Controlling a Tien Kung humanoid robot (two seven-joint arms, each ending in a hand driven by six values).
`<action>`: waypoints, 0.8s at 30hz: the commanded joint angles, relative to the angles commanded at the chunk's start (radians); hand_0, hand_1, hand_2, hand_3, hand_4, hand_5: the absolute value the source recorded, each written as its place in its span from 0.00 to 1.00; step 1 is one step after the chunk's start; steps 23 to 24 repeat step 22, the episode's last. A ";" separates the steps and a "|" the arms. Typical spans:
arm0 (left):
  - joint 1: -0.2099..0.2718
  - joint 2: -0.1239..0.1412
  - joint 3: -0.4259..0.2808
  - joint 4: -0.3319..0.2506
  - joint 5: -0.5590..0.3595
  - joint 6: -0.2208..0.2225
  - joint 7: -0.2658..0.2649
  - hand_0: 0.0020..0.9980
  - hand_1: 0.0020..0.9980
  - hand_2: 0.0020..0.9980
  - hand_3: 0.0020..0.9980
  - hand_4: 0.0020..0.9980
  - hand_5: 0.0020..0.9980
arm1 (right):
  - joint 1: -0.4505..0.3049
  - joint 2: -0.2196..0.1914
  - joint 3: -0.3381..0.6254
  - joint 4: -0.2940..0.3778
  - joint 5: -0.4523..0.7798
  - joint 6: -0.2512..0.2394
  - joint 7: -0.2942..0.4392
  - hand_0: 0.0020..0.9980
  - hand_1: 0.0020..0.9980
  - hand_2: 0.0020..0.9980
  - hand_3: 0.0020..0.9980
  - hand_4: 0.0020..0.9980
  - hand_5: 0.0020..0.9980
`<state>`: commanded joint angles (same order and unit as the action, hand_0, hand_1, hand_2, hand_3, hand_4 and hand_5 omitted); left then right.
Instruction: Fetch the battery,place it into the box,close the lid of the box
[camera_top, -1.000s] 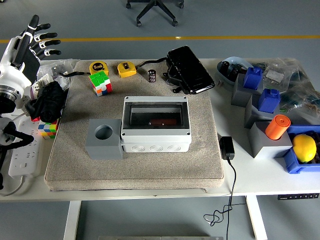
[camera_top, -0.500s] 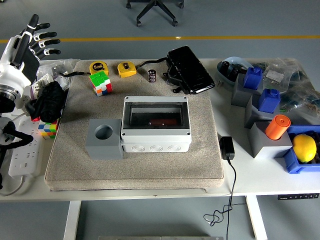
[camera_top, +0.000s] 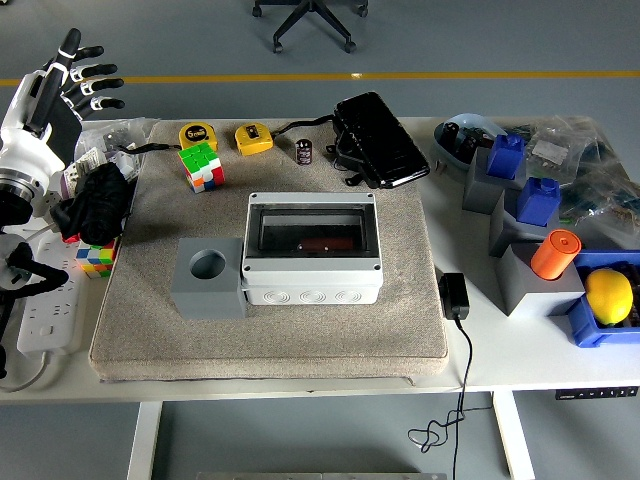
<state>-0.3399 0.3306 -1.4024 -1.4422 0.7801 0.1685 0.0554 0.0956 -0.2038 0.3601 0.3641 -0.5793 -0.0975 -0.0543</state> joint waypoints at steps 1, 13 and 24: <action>0.000 -0.001 0.000 0.000 0.000 0.000 0.000 0.36 0.52 0.52 0.57 1.00 0.66 | 0.000 0.000 0.001 0.000 -0.001 0.000 0.000 0.73 0.70 0.70 0.70 1.00 0.60; 0.005 -0.006 -0.005 -0.003 0.000 0.001 0.002 0.36 0.52 0.52 0.57 1.00 0.66 | -0.005 0.005 0.009 -0.001 -0.001 0.000 -0.001 0.73 0.70 0.70 0.70 1.00 0.60; 0.004 -0.008 -0.003 -0.004 0.000 0.001 0.003 0.36 0.52 0.52 0.57 1.00 0.66 | -0.007 0.009 0.014 -0.002 0.000 0.000 -0.001 0.73 0.70 0.70 0.70 1.00 0.60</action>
